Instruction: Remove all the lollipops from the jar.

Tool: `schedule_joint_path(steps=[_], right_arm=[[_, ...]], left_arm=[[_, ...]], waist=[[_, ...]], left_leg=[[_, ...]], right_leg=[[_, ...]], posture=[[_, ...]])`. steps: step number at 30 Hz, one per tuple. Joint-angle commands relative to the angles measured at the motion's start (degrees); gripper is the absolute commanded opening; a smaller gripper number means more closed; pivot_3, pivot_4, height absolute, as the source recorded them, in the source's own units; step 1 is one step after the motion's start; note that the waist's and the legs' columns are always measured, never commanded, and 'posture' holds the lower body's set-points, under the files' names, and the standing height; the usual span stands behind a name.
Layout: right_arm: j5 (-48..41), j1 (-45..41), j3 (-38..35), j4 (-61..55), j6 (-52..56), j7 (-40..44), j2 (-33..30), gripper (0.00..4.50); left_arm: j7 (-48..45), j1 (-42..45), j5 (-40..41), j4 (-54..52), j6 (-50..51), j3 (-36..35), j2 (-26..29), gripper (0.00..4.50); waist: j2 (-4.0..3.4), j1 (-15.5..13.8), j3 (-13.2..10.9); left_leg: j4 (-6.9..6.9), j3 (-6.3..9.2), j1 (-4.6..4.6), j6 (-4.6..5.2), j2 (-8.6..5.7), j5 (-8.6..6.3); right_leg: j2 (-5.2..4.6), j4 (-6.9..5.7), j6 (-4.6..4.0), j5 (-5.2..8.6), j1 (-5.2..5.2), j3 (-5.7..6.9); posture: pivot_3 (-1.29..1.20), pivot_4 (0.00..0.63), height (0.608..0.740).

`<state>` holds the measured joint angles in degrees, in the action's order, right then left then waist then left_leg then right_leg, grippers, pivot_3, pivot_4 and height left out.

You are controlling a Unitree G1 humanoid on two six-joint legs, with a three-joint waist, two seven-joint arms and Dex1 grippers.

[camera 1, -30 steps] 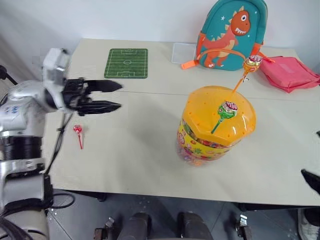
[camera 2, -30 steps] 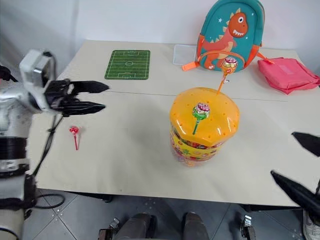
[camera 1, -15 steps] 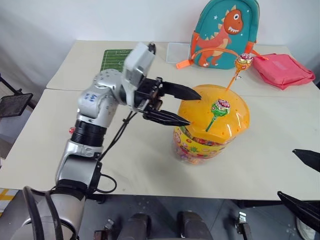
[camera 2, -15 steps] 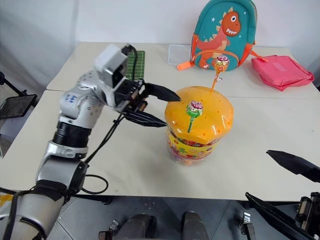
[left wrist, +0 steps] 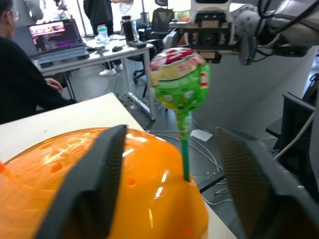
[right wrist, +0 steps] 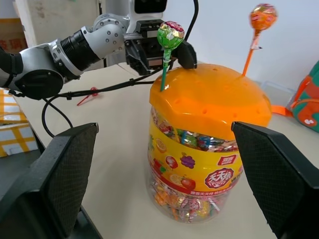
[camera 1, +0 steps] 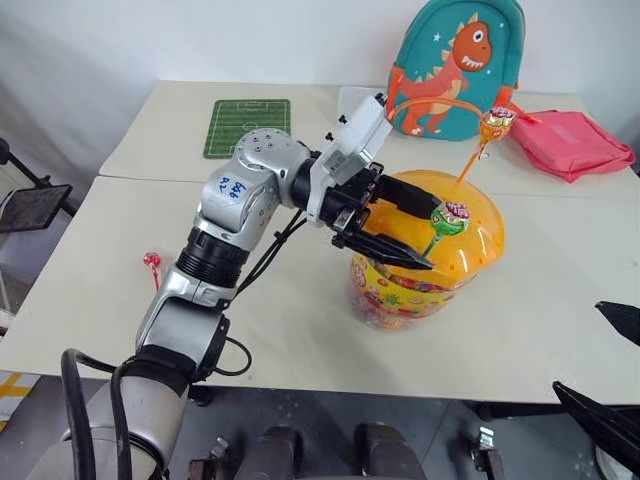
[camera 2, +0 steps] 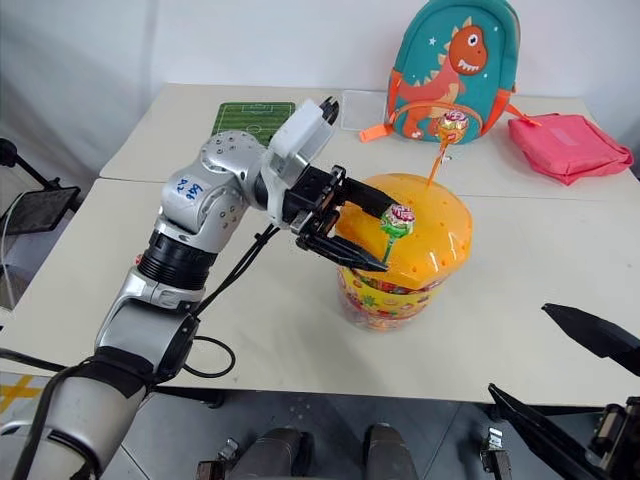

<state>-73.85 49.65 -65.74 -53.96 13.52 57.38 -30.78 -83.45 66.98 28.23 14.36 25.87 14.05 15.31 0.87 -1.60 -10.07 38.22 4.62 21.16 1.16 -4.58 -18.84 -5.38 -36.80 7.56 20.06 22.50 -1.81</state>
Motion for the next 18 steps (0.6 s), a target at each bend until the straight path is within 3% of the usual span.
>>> schedule_joint_path(steps=[1,7,15,18], right_arm=[[0.1,1.2,-1.7,0.3,-2.3,-0.1,0.8,4.50],[0.6,2.0,-0.4,0.3,-3.6,-0.4,1.7,4.50],[0.8,1.5,1.0,0.6,-4.0,-0.3,1.4,4.50],[1.3,-2.1,4.3,2.1,-3.3,-0.6,-1.5,4.50]], left_arm=[[-1.6,0.4,-0.4,0.9,1.6,1.2,-0.4,1.78],[-4.4,0.9,1.5,-0.6,3.9,0.5,-0.7,0.03],[-1.3,4.2,9.0,3.2,9.8,-8.1,-3.5,0.03],[5.4,10.6,13.4,13.4,11.5,-18.3,-3.0,0.03]], waist=[[0.00,0.0,0.0],[0.00,0.0,0.0],[0.01,0.1,0.0],[0.09,0.1,-0.1]], left_leg=[[0.00,0.00,0.00,0.00,0.00,0.00],[0.00,0.01,0.02,0.00,0.00,0.00],[-0.01,0.02,0.07,0.00,0.00,0.00],[-0.01,0.02,0.07,0.00,0.00,0.00]], right_leg=[[0.00,0.00,0.00,0.00,0.00,0.00],[0.00,0.00,0.00,0.00,0.02,-0.01],[0.00,0.00,0.00,0.00,0.07,0.01],[0.00,0.00,0.00,0.00,0.07,0.02]], posture=[[0.00,0.150,0.740],[0.00,0.150,0.740],[0.00,0.150,0.740],[0.00,0.150,0.740]])
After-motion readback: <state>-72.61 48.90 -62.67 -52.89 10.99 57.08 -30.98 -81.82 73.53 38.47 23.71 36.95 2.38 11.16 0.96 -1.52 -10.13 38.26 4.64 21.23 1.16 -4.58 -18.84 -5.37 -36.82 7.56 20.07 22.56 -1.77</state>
